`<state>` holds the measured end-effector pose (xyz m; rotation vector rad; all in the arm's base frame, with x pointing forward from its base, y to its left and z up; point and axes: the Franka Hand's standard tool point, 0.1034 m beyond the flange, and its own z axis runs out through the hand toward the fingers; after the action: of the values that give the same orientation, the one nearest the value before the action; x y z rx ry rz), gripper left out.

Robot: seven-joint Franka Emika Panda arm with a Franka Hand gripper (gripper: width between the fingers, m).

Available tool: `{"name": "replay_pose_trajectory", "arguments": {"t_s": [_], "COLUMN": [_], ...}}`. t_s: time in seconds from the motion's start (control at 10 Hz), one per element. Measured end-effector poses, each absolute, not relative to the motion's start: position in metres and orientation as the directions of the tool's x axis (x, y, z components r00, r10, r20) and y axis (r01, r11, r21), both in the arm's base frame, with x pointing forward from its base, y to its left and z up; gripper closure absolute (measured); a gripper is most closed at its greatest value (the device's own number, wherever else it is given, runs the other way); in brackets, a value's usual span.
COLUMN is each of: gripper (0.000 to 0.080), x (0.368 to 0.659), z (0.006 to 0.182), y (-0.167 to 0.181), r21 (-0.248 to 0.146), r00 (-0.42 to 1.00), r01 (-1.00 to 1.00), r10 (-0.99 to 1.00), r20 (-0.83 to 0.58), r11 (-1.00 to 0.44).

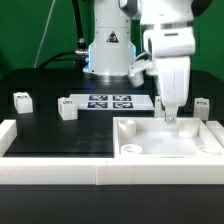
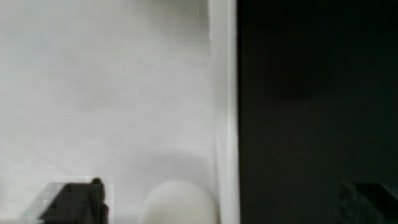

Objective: Assemble one leg

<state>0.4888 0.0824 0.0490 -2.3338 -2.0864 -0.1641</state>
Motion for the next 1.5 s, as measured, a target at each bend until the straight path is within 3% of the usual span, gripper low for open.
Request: {"name": "replay_pose_trajectory", "arguments": {"t_s": [0.2, 0.5, 0.7, 0.8, 1.0, 1.5], "gripper": [0.0151, 0.0151, 0.0151, 0.0151, 0.0151, 0.0151], "x": [0.486, 0.485, 0.484, 0.478, 0.472, 0.47], "z": [0.06, 0.056, 0.056, 0.057, 0.057, 0.056], "y": [0.086, 0.084, 0.085, 0.09, 0.105, 0.108], "r21": [0.068, 0.056, 0.037, 0.02, -0.015, -0.096], "r00": [0.161, 0.218, 0.416, 0.573, 0.755, 0.968], "r01": [0.984, 0.973, 0.906, 0.815, 0.651, 0.238], "r10": [0.983, 0.972, 0.904, 0.812, 0.645, 0.228], "r20": [0.083, 0.085, 0.098, 0.111, 0.119, 0.101], "r11": [-0.167, -0.224, -0.421, -0.579, -0.759, -0.967]}}
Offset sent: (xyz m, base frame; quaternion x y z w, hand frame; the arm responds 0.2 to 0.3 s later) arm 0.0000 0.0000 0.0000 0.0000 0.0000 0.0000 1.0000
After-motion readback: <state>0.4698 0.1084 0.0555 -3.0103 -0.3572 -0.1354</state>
